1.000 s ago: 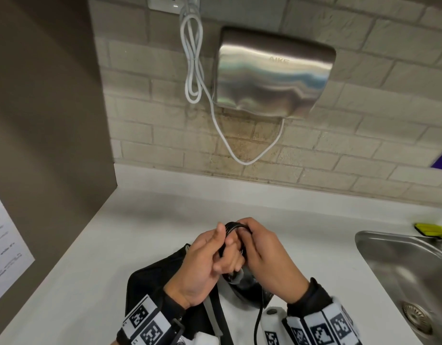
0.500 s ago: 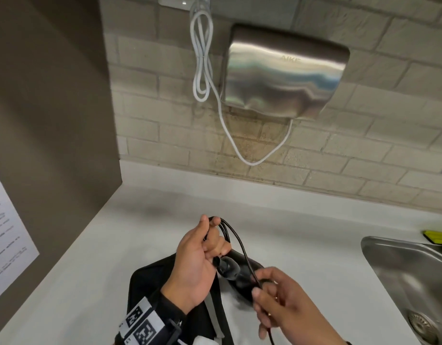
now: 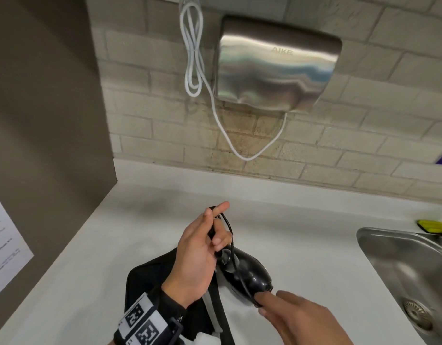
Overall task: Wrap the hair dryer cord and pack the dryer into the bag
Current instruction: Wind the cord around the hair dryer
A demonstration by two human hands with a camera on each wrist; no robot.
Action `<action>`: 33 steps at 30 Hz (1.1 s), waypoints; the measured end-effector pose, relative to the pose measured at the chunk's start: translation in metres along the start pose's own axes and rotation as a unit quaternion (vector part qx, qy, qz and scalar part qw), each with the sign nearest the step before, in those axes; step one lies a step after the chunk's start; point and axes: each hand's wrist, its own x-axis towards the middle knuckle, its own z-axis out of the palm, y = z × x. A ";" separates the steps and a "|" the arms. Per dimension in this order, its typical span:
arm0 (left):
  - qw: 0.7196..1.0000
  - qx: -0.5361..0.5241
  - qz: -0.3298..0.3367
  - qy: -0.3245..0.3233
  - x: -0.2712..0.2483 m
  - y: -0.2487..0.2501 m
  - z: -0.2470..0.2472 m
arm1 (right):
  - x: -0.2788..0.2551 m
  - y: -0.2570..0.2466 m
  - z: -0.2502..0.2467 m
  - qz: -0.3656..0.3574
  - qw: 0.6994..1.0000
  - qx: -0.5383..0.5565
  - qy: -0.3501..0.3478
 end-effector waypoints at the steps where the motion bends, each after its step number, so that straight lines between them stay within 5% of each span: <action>1: 1.000 0.014 0.004 -0.009 -0.002 0.000 0.002 | 0.001 -0.002 -0.003 -0.015 0.999 -0.028 0.018; 5: 0.990 0.122 0.029 -0.064 -0.009 -0.001 0.005 | 0.007 -0.004 -0.015 -0.043 0.996 -0.071 -0.019; 12: 0.955 0.258 0.034 -0.139 -0.019 0.002 0.010 | 0.017 -0.006 -0.050 -0.148 0.987 -0.010 0.056; 20: 0.920 0.298 0.011 -0.255 -0.030 0.007 0.009 | 0.046 0.006 -0.066 -0.129 0.980 0.062 0.140; 27: 0.935 0.198 0.001 -0.293 -0.025 0.001 0.002 | 0.066 0.003 -0.037 -0.079 0.951 0.259 0.147; 33: 0.984 -0.018 -0.042 -0.174 -0.020 -0.003 -0.003 | 0.071 0.013 -0.003 0.005 0.913 0.401 0.079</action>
